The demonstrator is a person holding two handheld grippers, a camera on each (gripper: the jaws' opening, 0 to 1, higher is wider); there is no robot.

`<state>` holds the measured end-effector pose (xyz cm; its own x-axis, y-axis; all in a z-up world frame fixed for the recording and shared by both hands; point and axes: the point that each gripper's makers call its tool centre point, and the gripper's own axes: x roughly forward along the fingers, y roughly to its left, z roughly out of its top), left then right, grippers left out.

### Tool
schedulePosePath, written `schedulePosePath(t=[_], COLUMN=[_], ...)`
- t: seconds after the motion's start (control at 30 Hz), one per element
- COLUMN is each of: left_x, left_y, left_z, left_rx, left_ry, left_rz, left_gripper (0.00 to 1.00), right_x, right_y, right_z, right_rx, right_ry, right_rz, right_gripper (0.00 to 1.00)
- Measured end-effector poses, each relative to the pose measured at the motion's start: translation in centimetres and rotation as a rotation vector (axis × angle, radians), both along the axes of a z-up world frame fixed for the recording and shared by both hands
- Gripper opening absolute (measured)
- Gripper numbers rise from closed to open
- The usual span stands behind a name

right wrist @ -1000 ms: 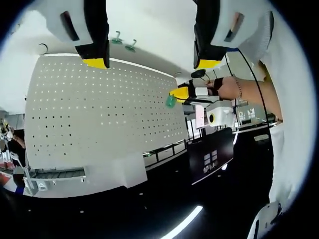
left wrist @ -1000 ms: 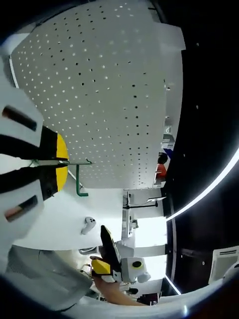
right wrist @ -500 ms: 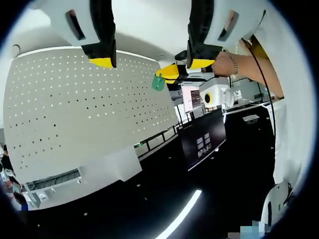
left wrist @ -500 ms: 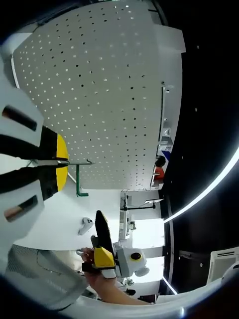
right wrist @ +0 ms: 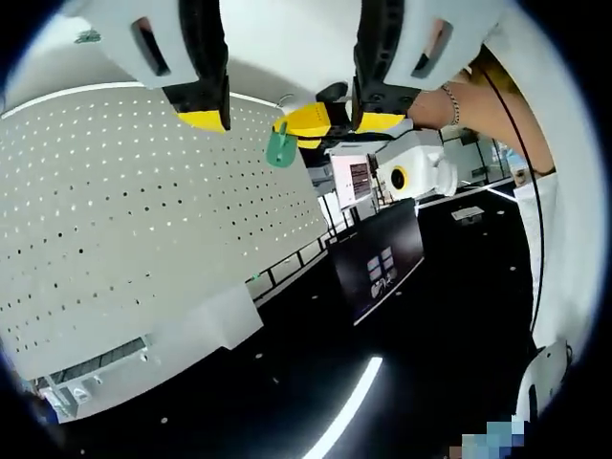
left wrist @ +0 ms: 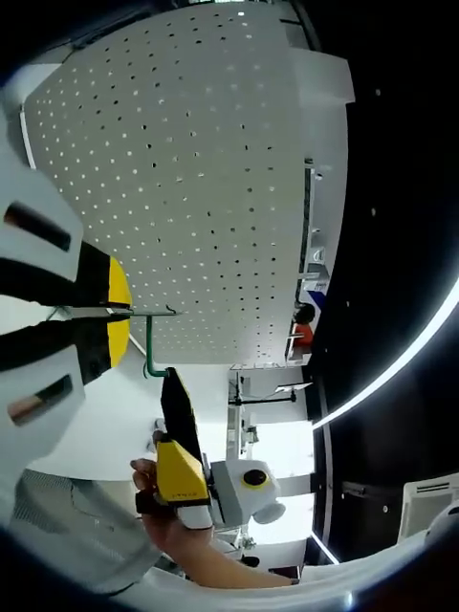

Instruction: Insert the hook assembly into the mounting plate slot until the hook locks in place.

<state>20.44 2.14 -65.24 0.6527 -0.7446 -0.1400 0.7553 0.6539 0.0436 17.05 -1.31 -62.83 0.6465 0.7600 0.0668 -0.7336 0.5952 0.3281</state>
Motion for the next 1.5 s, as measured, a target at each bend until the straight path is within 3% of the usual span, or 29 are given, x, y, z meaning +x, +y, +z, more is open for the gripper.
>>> schedulePosePath(t=[0.6, 1.17, 1.5], left_x=[0.0, -0.2, -0.5], left_y=[0.7, 0.9, 0.8], left_z=[0.8, 1.4, 1.5], left_rx=[-0.021, -0.038, -0.052], left_ry=[-0.011, -0.020, -0.019], left_rz=[0.024, 0.036, 0.041], left_gripper=[0.02, 0.02, 0.02], right_x=[1.3, 2.2, 2.6], right_y=[3.0, 3.6, 4.1], right_z=[0.7, 1.1, 1.5], right_rx=[0.014, 0.045, 0.046], right_ry=[-0.022, -0.022, -0.036], right_rz=[0.038, 0.018, 0.003], right_gripper=[0.36, 0.13, 0.06])
